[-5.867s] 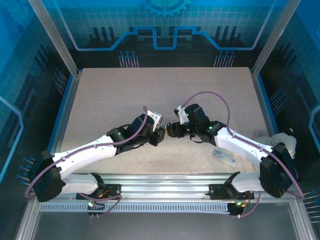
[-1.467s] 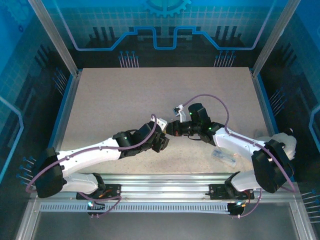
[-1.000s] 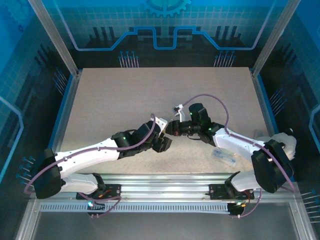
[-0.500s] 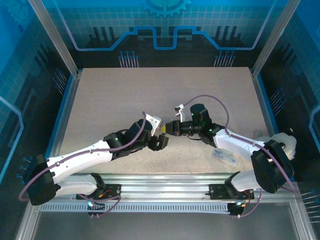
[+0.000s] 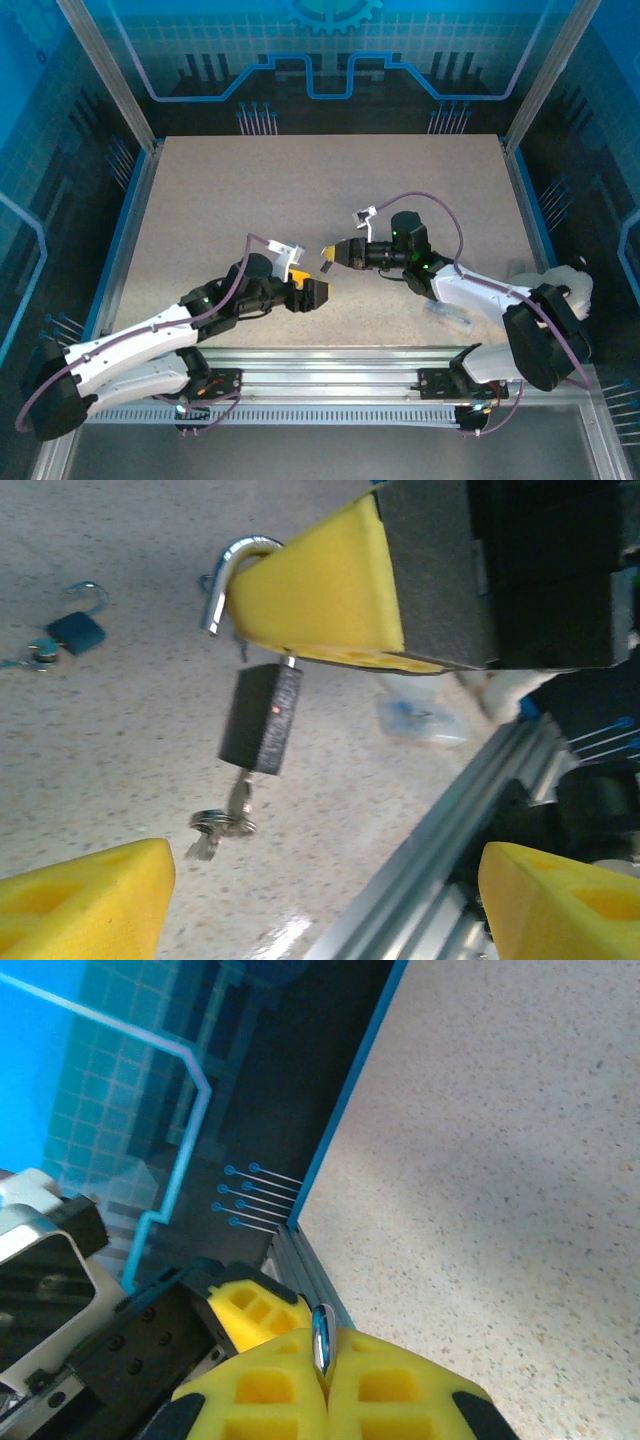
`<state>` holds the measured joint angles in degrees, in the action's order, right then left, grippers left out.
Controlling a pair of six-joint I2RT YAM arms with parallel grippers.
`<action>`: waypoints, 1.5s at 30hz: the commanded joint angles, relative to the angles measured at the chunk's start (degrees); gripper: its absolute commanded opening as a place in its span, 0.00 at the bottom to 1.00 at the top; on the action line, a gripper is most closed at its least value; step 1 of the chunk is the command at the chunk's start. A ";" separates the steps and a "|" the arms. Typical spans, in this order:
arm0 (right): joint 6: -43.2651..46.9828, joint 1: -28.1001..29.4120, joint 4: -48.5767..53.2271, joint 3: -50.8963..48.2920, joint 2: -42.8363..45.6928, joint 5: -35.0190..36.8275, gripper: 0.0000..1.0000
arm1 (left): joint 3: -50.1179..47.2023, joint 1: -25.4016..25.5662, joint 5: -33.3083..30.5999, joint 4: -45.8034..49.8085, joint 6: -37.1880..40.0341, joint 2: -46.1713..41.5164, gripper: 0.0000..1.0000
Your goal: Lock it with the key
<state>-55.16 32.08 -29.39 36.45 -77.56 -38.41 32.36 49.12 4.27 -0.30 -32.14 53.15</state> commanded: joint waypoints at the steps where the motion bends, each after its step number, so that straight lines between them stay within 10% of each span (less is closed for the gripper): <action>1: -3.47 -0.28 -8.10 -0.47 0.91 -2.18 0.00 | -1.54 -0.44 4.28 -5.85 -3.54 -0.20 0.80; 32: 4.08 7.71 2.99 1.01 10.08 0.99 0.00 | -1.05 -2.34 -1.97 -1.68 2.52 -1.79 0.77; 45: 4.68 7.39 2.49 1.83 10.79 4.24 0.00 | -5.22 -2.35 6.36 -9.17 -3.19 -3.55 0.80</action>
<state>-51.16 39.05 -24.97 36.32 -67.37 -34.89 27.77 47.18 7.44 -5.72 -33.26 50.87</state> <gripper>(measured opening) 0.042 0.799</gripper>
